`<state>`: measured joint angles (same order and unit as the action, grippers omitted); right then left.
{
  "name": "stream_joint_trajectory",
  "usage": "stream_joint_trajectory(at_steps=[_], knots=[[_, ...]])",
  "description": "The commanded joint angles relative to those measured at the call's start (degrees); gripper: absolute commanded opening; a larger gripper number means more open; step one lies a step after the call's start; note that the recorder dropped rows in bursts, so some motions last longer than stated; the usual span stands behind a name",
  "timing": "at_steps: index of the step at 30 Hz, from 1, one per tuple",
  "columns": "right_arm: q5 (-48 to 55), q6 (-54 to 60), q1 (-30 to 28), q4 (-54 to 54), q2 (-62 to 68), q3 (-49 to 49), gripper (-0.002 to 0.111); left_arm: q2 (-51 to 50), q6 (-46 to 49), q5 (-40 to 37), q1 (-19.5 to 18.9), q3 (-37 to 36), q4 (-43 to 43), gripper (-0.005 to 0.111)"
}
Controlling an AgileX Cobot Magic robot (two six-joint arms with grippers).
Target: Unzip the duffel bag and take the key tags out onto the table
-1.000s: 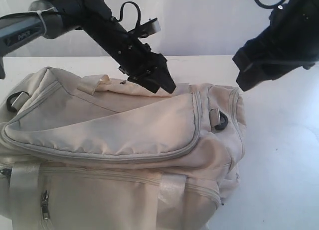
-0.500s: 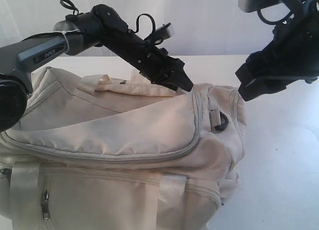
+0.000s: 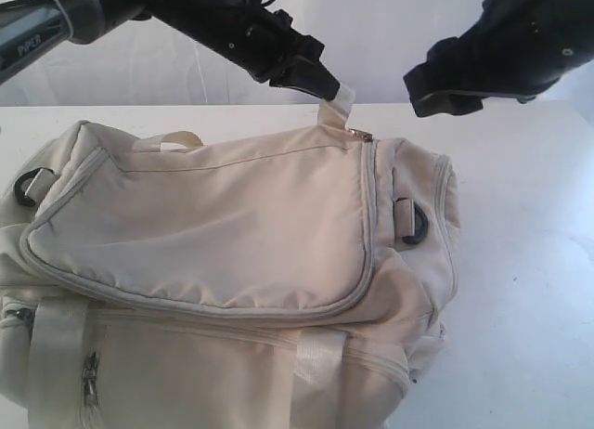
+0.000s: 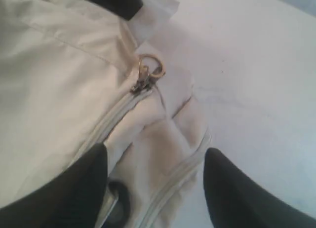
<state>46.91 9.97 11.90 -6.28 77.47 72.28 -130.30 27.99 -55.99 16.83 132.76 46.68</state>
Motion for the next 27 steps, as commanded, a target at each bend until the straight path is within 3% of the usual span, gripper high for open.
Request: stream_joint_trajectory(at_steps=[1, 5, 9, 12, 14, 19, 27], knots=[[-7.57, 0.22, -2.81, -0.63, 6.47, 2.18, 0.054, 3.09, 0.55, -0.75, -0.21, 0.65, 2.60, 0.000], [-3.04, 9.92, -9.73, -13.25, 13.12, 9.51, 0.054, 3.36, 0.55, -1.27, -0.21, 0.65, 2.60, 0.000], [9.68, 24.74, -21.02, -37.99, 21.71, 18.86, 0.054, 3.36, 0.55, -1.64, -0.21, 0.65, 2.60, 0.000], [22.40, 29.09, -25.89, -52.27, 29.78, 23.87, 0.054, 3.36, 0.55, -1.97, -0.21, 0.65, 2.60, 0.000], [23.05, 30.87, -26.99, -57.22, 34.62, 25.62, 0.056, 3.36, 0.95, -1.97, -0.21, 0.65, 2.60, 0.000], [23.05, 30.42, -26.73, -56.95, 41.65, 25.88, 0.069, 3.36, 0.94, -2.22, -0.21, 0.65, 2.60, 0.000], [23.05, 29.55, -22.66, -56.80, 43.75, 25.67, 0.070, 3.36, 1.79, -1.99, -0.21, 0.65, 2.60, 0.000]])
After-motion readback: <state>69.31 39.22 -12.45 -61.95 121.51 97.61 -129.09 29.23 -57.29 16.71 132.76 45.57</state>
